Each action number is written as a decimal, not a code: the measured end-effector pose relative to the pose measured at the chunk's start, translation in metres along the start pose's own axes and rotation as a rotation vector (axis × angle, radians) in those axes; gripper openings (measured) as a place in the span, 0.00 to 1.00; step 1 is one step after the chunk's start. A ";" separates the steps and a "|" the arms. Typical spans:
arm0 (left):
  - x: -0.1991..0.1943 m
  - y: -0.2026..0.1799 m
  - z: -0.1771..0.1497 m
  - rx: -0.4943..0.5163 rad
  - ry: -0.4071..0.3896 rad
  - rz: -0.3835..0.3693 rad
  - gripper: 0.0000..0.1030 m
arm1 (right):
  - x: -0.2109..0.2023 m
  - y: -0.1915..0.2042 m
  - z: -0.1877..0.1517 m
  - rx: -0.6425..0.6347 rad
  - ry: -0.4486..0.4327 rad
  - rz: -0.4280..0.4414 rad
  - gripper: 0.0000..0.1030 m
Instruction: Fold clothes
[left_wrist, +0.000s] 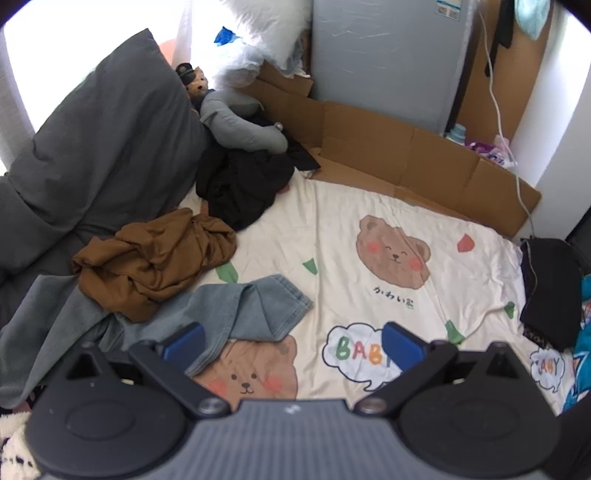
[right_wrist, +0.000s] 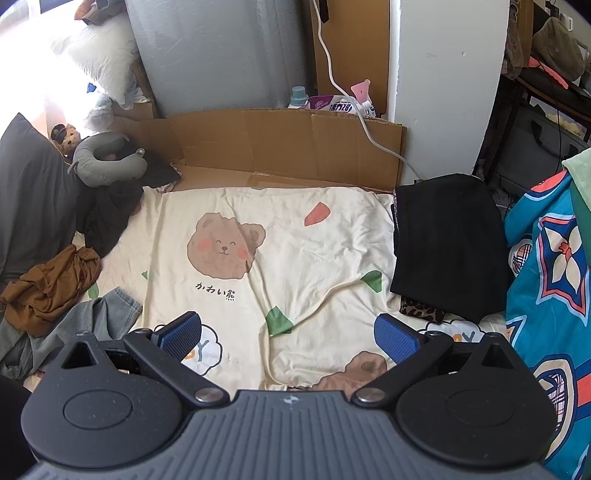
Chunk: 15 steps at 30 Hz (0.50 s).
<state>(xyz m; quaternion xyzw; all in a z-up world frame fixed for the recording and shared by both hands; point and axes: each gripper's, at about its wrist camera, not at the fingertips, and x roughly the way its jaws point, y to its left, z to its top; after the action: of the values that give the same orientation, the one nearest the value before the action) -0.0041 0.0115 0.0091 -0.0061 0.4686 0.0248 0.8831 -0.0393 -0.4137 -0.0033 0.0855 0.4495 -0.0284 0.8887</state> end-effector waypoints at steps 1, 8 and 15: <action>0.000 0.002 0.000 -0.002 0.000 0.001 1.00 | 0.000 0.000 0.000 0.000 0.000 0.000 1.00; -0.001 0.014 0.001 -0.014 -0.009 0.012 1.00 | 0.002 0.001 0.000 -0.005 0.004 -0.007 1.00; -0.002 0.031 0.003 -0.037 -0.018 0.024 1.00 | 0.003 0.002 -0.001 -0.003 0.008 -0.009 1.00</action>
<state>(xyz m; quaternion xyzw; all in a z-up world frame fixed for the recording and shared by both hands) -0.0046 0.0429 0.0129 -0.0166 0.4602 0.0443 0.8866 -0.0385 -0.4117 -0.0061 0.0826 0.4535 -0.0313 0.8869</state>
